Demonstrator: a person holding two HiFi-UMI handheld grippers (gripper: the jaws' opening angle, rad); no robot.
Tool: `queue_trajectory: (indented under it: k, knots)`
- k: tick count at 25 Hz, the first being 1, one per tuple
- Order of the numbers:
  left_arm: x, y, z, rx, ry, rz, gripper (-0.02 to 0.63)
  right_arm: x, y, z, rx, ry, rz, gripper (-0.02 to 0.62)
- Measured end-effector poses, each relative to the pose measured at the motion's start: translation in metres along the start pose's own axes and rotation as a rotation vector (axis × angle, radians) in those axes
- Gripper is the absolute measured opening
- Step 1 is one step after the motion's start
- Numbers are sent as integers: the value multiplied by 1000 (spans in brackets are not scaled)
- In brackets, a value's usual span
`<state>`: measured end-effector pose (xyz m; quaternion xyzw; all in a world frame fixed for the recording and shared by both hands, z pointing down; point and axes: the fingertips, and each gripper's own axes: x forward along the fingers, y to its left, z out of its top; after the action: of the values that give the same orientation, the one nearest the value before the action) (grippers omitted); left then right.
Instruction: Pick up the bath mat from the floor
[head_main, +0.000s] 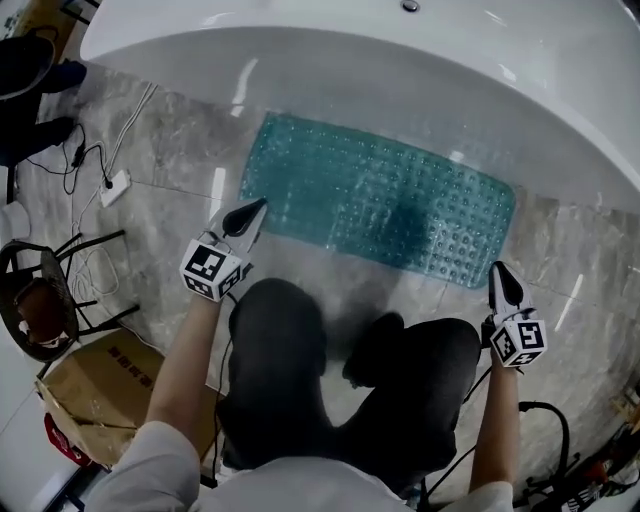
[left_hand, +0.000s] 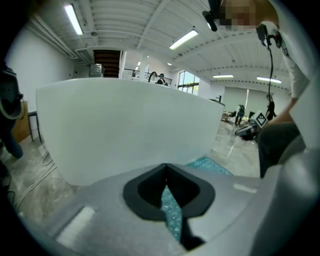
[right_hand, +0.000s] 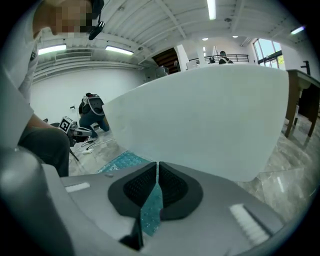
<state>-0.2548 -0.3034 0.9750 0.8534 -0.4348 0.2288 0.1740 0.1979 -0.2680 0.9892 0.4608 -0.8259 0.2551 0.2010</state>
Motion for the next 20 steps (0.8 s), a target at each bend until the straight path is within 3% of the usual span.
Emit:
queue_trajectory:
  k: [5,11,16,20]
  knots:
    - [58,32,-91,5,29,27,5,63,-33,-77,64,-16,-27,33]
    - [94,67,-166,-74,69,81,44,94,-50,-151,88,45,-33,53]
    - [105,122,-221,-107,150,163,91,108,-51,-174,112,66,-30,71]
    - [120,169,-273,-131,272,224,171,115,-53,-197,128,104,-43,71]
